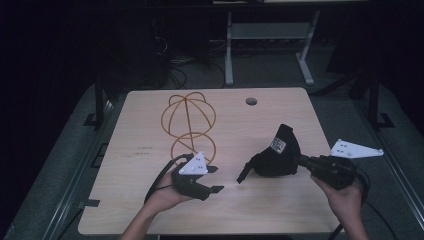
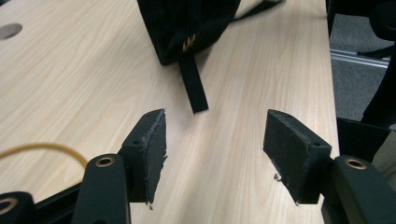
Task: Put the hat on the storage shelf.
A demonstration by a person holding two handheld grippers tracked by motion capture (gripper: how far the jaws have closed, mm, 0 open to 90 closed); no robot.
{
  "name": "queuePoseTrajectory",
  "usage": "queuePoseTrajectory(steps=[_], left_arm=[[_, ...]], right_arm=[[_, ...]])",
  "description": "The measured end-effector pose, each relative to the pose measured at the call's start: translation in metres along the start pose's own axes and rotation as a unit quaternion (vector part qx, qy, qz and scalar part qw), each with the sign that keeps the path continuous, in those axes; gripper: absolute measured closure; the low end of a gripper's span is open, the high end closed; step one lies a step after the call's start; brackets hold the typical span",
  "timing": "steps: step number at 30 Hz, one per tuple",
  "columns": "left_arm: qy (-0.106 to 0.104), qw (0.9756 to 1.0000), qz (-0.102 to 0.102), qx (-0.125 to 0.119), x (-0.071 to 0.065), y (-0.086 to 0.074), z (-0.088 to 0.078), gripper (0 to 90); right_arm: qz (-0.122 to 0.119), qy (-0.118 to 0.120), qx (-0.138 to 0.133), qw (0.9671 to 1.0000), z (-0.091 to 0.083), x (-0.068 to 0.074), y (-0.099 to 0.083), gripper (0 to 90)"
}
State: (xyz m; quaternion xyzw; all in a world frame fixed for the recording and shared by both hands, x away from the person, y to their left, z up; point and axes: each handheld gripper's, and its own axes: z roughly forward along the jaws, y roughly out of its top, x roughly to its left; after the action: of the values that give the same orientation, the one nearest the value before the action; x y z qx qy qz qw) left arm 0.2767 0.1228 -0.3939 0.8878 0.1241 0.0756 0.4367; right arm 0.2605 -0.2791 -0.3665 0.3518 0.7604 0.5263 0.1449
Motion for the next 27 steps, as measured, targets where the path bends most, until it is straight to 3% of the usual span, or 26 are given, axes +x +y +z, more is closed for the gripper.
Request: queuePoseTrajectory(steps=[10,27], left_arm=[[0.017,0.9997,-0.014,0.004,0.000,-0.029,-0.001,34.2],[0.033,0.9991,-0.028,0.000,-0.001,-0.045,-0.003,30.3]], right_arm=[[-0.002,0.001,-0.001,1.0000,0.004,-0.004,0.022,88.6],[-0.020,0.025,0.004,0.9995,0.015,0.001,0.059,88.6]])
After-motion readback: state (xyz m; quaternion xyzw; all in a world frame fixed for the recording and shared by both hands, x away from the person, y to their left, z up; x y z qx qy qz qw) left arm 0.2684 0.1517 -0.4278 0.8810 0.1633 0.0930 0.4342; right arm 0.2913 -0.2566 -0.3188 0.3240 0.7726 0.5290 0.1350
